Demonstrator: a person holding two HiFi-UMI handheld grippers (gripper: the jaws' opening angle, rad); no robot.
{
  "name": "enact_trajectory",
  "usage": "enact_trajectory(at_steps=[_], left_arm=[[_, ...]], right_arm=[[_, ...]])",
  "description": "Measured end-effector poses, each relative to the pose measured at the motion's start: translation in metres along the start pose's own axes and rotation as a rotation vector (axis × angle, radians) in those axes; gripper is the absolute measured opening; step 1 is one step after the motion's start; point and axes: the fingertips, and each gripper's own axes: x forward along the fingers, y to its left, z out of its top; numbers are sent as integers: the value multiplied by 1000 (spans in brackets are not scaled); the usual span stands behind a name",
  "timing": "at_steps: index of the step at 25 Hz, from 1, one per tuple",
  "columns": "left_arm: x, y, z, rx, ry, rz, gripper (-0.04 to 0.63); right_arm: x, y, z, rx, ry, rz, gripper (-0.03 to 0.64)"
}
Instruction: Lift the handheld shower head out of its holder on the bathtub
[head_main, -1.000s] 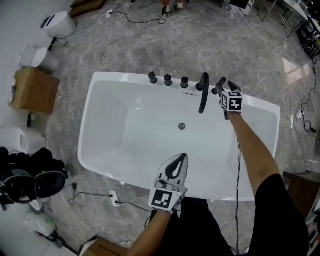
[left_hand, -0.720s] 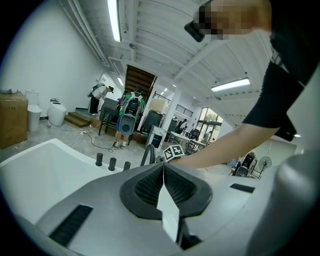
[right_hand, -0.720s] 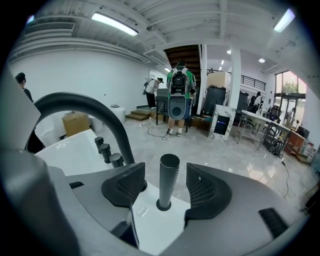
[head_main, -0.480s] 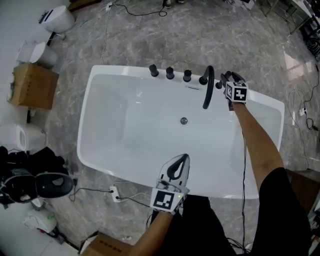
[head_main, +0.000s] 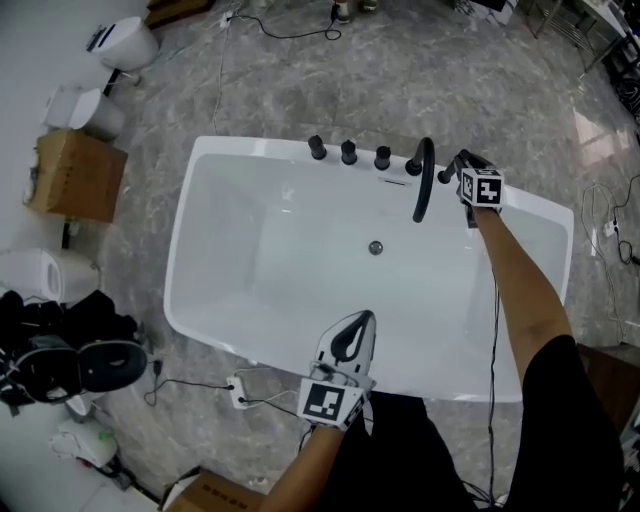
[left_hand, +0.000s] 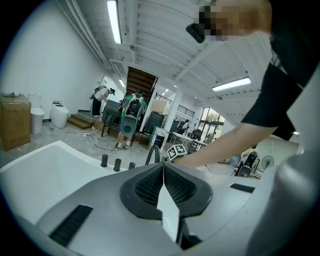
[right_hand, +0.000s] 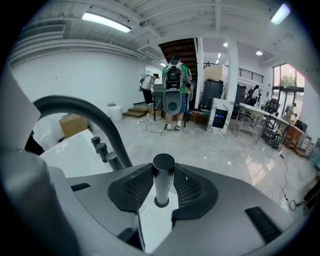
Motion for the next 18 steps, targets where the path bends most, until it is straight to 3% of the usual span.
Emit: enact_trajectory(at_steps=[4, 9, 18], left_arm=[[-14, 3, -5, 8, 12, 22, 5], [-28, -1, 0, 20, -9, 20, 5], [-59, -3, 63, 57, -80, 1, 5]], right_arm=[[-13, -3, 7, 7, -30, -40, 117], [-36, 8, 32, -35, -69, -14, 116], [-93, 15, 110, 15, -140, -28, 115]])
